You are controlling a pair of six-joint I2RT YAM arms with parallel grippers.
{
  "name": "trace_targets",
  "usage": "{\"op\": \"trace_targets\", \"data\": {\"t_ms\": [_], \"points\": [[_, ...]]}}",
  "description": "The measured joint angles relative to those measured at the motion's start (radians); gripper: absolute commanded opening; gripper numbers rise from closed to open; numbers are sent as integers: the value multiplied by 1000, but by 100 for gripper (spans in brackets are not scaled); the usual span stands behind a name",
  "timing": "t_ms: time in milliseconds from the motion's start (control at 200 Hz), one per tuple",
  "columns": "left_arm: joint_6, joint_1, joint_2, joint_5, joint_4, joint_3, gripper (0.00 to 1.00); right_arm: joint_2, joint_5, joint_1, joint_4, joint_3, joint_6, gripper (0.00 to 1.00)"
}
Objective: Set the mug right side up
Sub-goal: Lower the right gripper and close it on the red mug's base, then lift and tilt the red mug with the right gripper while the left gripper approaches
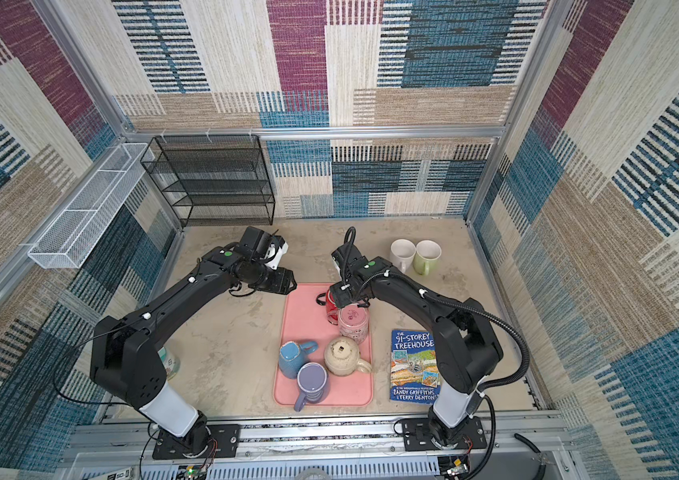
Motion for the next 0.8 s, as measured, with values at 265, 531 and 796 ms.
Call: {"op": "trace_targets", "data": {"t_ms": [265,531,796], "points": [[0,-5,18,0,-6,6,68,13,-34,0,7,3,-1,87],[0,-5,20,0,-5,3,69,8,-76,11,20,-3,-4,91],[0,-5,24,0,-4,0,69,43,-68,19,25,-23,-4,87]]}}
